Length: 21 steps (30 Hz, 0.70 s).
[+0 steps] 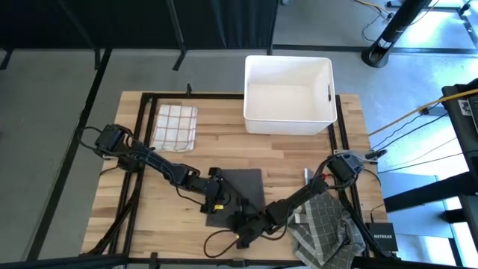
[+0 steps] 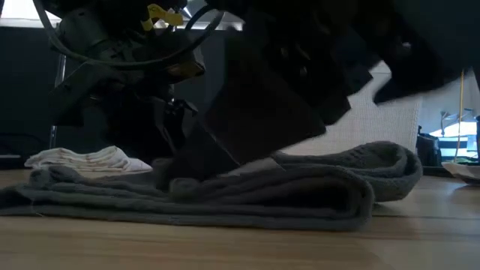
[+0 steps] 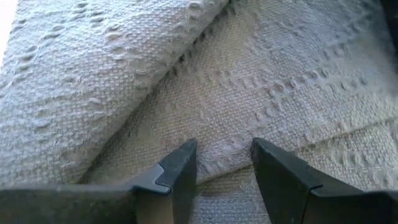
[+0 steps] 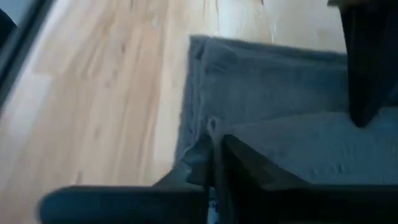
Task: Fold towel
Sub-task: Fold the grey towel and put beside the white towel
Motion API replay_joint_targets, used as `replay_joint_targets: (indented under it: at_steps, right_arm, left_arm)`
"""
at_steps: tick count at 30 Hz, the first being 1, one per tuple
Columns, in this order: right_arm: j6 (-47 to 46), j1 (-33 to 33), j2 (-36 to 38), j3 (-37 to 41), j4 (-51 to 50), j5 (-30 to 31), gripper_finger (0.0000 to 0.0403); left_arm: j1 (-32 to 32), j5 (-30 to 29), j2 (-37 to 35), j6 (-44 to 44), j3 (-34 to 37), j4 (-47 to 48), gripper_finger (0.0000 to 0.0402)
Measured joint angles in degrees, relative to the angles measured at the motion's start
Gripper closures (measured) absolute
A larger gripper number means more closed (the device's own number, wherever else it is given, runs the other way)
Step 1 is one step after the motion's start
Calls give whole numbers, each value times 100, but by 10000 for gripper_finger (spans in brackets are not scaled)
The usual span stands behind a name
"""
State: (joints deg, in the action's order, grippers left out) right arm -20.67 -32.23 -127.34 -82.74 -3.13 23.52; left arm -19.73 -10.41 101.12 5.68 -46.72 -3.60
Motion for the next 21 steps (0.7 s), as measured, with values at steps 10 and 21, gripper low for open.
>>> replay_joint_targets:
  at_steps: [10, 21]
  right_arm:
    - [358, -176, 884, -507, -1361, 1246, 396]
    - [255, -137, 1614, -789, -2248, 2203, 397]
  left_arm:
    - [-90, 10, -611, 94, -459, 1432, 254]
    - [-704, -429, -1550, 581, -1005, 2270, 254]
